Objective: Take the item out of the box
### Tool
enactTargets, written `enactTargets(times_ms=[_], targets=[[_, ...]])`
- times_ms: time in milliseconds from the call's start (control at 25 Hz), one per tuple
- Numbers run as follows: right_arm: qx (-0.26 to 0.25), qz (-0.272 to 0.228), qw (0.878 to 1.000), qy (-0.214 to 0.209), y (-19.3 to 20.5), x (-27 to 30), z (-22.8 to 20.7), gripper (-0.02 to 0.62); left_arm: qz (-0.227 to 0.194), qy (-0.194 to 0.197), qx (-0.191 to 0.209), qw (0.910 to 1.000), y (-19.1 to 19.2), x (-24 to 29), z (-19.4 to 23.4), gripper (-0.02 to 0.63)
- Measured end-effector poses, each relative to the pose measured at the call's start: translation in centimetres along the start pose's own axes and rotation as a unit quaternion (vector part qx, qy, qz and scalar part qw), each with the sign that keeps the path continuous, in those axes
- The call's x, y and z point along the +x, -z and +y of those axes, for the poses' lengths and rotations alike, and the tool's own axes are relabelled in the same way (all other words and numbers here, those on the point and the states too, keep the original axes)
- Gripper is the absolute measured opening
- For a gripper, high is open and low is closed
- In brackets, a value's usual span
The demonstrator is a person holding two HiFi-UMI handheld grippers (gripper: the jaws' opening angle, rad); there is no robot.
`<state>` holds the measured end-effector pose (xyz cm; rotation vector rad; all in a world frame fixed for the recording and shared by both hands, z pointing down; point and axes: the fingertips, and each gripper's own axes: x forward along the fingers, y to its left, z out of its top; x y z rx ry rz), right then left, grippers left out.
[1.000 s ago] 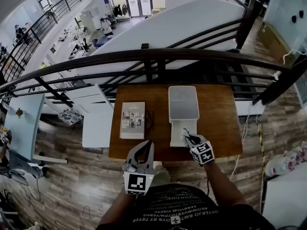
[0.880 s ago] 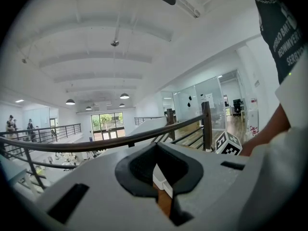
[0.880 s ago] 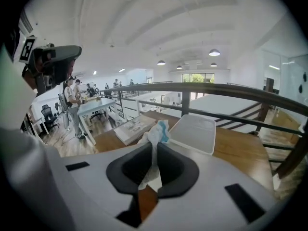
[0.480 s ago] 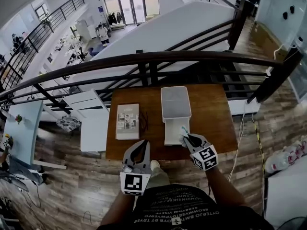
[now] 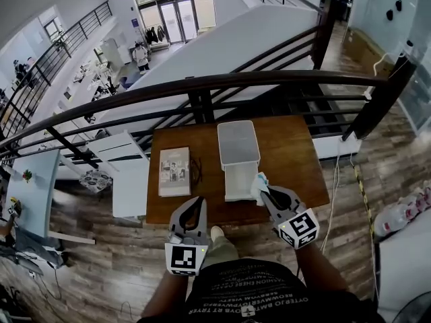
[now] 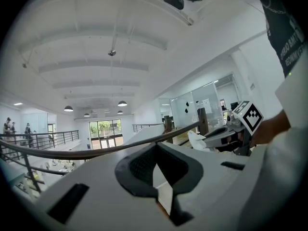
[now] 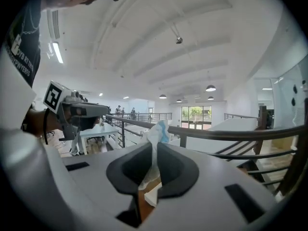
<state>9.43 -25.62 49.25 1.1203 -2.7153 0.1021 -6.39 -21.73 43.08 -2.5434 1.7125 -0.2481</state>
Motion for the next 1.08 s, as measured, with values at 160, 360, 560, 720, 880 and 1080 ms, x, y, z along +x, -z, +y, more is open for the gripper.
enactTargets(times_ms=[160, 360, 560, 720, 880, 1080], targets=[[-0.008, -0.029, 1.000, -0.004, -2.5, -2.7, 0.8, 0.024, -0.010, 0.006, 0.003, 0.9999, -0.8, -1.3, -1.4, 0.006], [-0.020, -0.048, 0.999, -0.007, -3.6, -4.4, 1.8, 0.023, -0.010, 0.003, 0.003, 0.9999, -0.5, -2.7, -2.2, 0.006], [-0.013, -0.054, 0.998, -0.013, -3.9, -4.7, 2.5, 0.024, -0.004, 0.000, 0.002, 1.0000, -0.5, -3.8, -2.4, 0.006], [-0.005, -0.055, 0.998, -0.017, -4.0, -4.6, 2.7, 0.023, 0.008, 0.001, 0.008, 0.9999, -0.6, -3.9, -2.3, 0.006], [0.003, -0.050, 0.999, -0.014, -3.7, -3.6, 2.3, 0.023, 0.017, 0.012, 0.009, 0.9997, -0.5, -2.8, -2.0, 0.006], [0.003, -0.038, 0.999, -0.013, -3.0, -0.3, 0.6, 0.024, 0.019, 0.025, 0.011, 0.9995, 0.0, 0.3, -0.2, 0.006]])
